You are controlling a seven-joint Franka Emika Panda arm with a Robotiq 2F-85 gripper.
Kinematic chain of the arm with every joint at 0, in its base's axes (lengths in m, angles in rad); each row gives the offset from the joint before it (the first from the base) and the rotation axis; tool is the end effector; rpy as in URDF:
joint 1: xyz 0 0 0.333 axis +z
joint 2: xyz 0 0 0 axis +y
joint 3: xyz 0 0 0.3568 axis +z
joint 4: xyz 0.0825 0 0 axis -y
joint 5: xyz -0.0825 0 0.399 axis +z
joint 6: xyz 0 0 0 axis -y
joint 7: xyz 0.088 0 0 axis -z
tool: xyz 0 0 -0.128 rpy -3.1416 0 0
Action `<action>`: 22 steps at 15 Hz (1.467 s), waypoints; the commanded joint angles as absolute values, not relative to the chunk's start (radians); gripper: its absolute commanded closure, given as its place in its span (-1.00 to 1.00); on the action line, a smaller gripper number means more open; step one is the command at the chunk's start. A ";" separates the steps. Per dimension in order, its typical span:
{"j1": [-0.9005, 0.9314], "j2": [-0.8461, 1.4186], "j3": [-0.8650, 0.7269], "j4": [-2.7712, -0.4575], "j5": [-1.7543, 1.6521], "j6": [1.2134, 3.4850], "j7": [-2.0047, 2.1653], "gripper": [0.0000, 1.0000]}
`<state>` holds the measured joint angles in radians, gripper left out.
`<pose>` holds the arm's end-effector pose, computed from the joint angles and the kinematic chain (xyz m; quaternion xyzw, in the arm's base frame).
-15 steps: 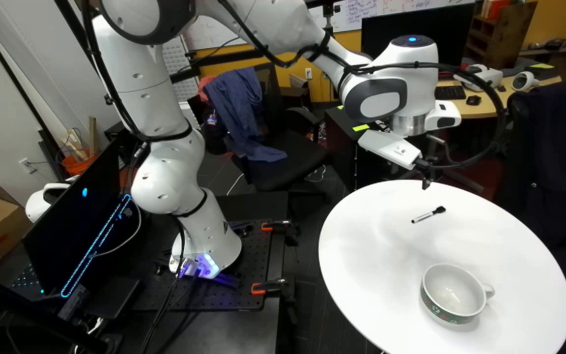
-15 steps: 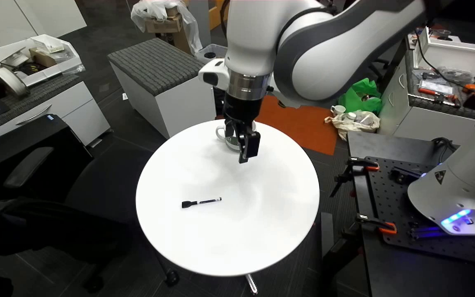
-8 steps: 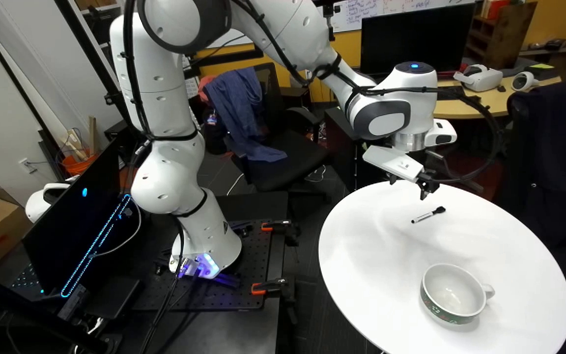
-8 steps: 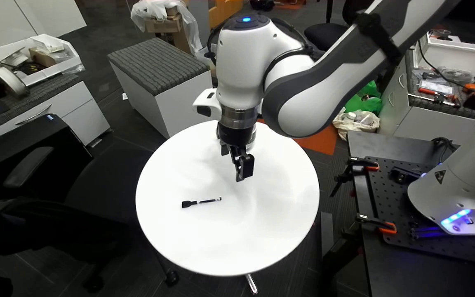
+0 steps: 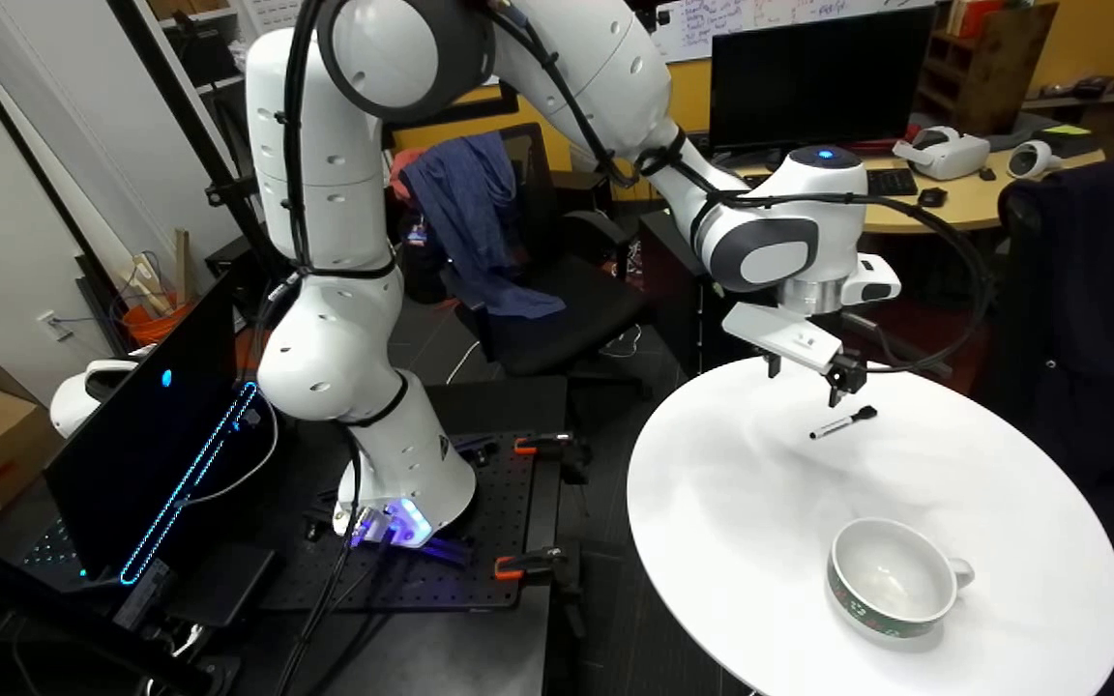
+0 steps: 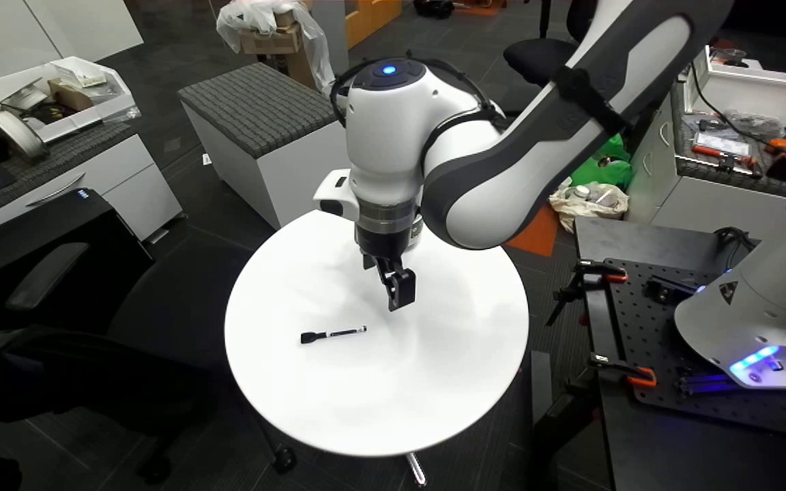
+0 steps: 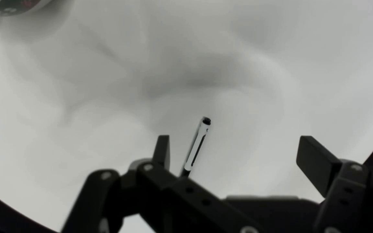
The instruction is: Pick the pen and put it in the cup
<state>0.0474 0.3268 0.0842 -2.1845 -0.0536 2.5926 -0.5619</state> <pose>0.5875 0.0778 0.2510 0.9329 0.3578 0.0402 0.0103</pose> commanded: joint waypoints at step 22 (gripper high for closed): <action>-0.106 0.598 0.245 -2.056 0.037 2.854 -0.667 -1.00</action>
